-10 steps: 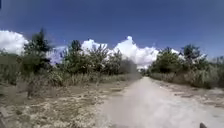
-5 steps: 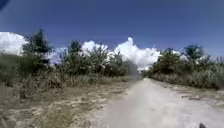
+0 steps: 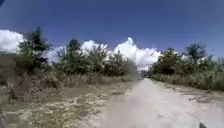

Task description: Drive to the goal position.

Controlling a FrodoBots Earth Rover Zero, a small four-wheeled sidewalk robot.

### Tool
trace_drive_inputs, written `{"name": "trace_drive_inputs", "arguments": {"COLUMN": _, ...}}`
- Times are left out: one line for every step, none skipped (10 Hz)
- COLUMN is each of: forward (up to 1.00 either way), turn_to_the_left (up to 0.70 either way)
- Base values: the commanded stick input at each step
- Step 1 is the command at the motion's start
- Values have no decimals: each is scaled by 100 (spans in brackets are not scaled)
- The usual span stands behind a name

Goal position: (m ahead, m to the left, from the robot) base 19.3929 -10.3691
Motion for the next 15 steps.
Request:
{"name": "trace_drive_inputs", "arguments": {"forward": 44, "turn_to_the_left": -20}}
{"name": "trace_drive_inputs", "arguments": {"forward": 44, "turn_to_the_left": -27}}
{"name": "trace_drive_inputs", "arguments": {"forward": 44, "turn_to_the_left": -27}}
{"name": "trace_drive_inputs", "arguments": {"forward": 44, "turn_to_the_left": -27}}
{"name": "trace_drive_inputs", "arguments": {"forward": 44, "turn_to_the_left": -27}}
{"name": "trace_drive_inputs", "arguments": {"forward": 44, "turn_to_the_left": -27}}
{"name": "trace_drive_inputs", "arguments": {"forward": 44, "turn_to_the_left": -27}}
{"name": "trace_drive_inputs", "arguments": {"forward": 44, "turn_to_the_left": -25}}
{"name": "trace_drive_inputs", "arguments": {"forward": 44, "turn_to_the_left": -14}}
{"name": "trace_drive_inputs", "arguments": {"forward": 44, "turn_to_the_left": 2}}
{"name": "trace_drive_inputs", "arguments": {"forward": 44, "turn_to_the_left": 2}}
{"name": "trace_drive_inputs", "arguments": {"forward": 44, "turn_to_the_left": 2}}
{"name": "trace_drive_inputs", "arguments": {"forward": 44, "turn_to_the_left": 2}}
{"name": "trace_drive_inputs", "arguments": {"forward": 44, "turn_to_the_left": 2}}
{"name": "trace_drive_inputs", "arguments": {"forward": 44, "turn_to_the_left": 2}}
